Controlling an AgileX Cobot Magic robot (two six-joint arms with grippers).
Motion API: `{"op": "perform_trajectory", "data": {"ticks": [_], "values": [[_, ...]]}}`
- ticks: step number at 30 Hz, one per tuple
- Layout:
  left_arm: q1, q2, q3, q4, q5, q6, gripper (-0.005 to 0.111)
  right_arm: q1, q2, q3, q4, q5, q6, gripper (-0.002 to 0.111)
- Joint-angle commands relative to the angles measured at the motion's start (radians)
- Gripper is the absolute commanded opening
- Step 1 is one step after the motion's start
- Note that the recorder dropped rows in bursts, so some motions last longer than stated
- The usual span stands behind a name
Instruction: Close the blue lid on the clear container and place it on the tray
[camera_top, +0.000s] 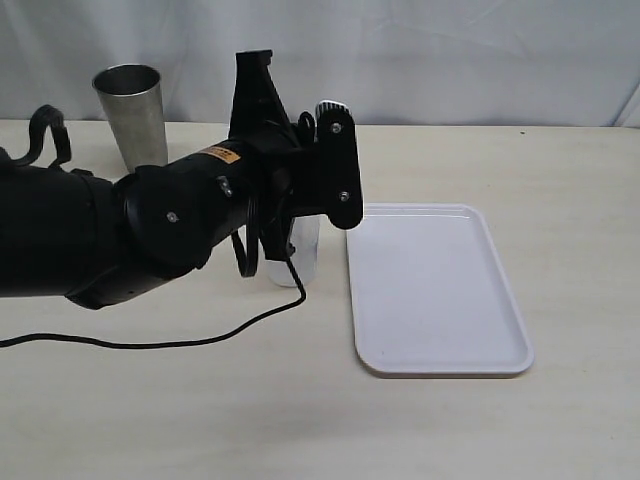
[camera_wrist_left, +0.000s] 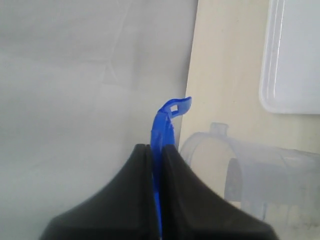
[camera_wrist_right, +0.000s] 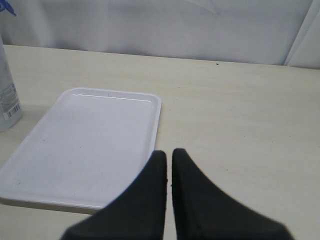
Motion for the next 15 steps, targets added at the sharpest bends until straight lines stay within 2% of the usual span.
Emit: {"op": "perform_trajectory", "data": {"ticks": [1, 11, 15], "values": [[-0.007, -0.008, 0.003, -0.022, 0.04, -0.004, 0.0, -0.004, -0.005, 0.002, 0.004, -0.004, 0.003, 0.005], [-0.007, -0.008, 0.003, -0.13, 0.113, 0.018, 0.0, -0.004, -0.005, 0.002, 0.004, -0.004, 0.003, 0.005], [-0.007, -0.008, 0.003, -0.245, 0.108, 0.126, 0.0, -0.004, -0.005, 0.002, 0.004, -0.004, 0.003, 0.005]]}}
